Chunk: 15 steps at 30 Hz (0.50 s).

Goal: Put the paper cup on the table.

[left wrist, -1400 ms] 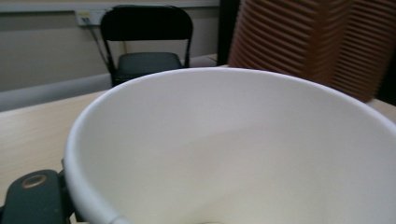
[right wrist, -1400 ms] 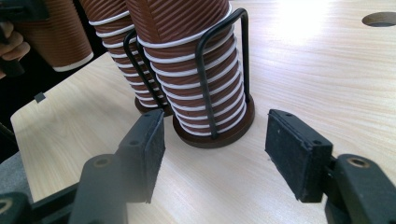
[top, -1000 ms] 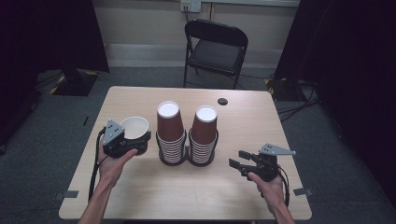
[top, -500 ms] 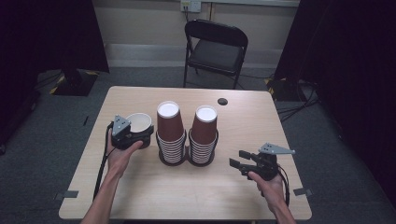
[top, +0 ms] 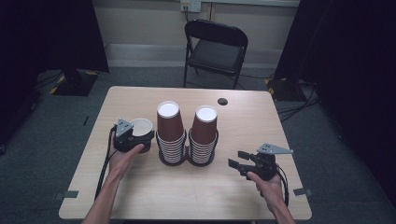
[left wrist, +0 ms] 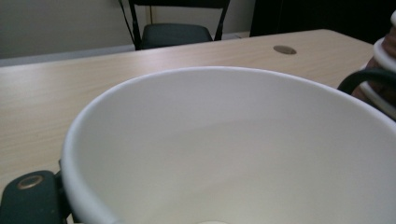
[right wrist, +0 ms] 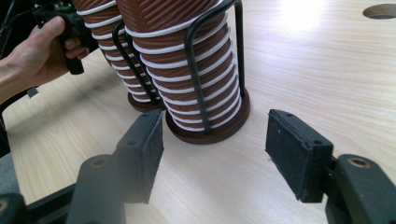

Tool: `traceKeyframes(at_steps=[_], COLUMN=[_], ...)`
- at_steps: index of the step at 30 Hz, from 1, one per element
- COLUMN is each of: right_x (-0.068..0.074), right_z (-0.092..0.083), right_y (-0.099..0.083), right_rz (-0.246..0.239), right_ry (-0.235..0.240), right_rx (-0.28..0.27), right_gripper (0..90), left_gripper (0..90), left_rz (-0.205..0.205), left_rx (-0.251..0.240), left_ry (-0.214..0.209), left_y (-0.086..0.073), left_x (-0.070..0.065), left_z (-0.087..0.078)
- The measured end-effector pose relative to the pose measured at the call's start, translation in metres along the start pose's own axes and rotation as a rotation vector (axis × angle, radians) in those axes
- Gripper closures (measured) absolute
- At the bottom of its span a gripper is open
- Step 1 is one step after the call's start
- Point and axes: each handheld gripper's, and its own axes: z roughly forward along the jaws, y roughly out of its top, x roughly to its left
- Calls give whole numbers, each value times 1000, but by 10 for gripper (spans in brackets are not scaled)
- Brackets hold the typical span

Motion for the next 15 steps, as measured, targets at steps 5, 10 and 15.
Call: traceKeyframes(at_steps=[5, 10, 15], right_x=[0, -1, 1], right_z=[-1, -1, -1], right_y=[0, -1, -1], right_rz=[-1, 0, -4], right_ry=[-3, -5, -3], right_rx=[0, -2, 1], right_gripper=[362, 360, 359], left_gripper=[92, 89, 87], left_rz=[0, 10, 35], left_rx=[6, 10, 56], left_ry=[2, 2, -5], left_y=[-6, -7, -10], left_x=[2, 1, -1], left_z=[2, 0, -3])
